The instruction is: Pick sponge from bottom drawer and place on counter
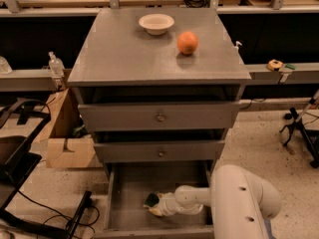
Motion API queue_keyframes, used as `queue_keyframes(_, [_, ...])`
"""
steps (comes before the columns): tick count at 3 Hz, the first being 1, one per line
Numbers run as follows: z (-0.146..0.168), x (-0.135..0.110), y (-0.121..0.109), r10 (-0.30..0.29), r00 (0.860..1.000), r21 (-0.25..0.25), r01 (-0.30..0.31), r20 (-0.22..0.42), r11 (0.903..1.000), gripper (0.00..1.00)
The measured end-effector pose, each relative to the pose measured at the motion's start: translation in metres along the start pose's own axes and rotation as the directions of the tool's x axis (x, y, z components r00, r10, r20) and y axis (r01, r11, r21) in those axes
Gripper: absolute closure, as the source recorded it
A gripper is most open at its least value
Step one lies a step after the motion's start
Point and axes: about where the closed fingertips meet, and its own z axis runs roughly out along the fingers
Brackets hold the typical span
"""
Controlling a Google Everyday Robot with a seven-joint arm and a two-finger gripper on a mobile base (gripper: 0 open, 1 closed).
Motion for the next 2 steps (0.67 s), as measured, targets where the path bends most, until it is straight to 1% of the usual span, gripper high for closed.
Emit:
queue_keyframes(1, [-0.038,-0.037,-0.006,-0.061,0.997,0.057,0.064,-0.054,0.9963,1.00])
queue_keyframes(2, [-0.083,-0.089,0.002,-0.127,0.987,0.088,0.135,-0.095,0.9868,1.00])
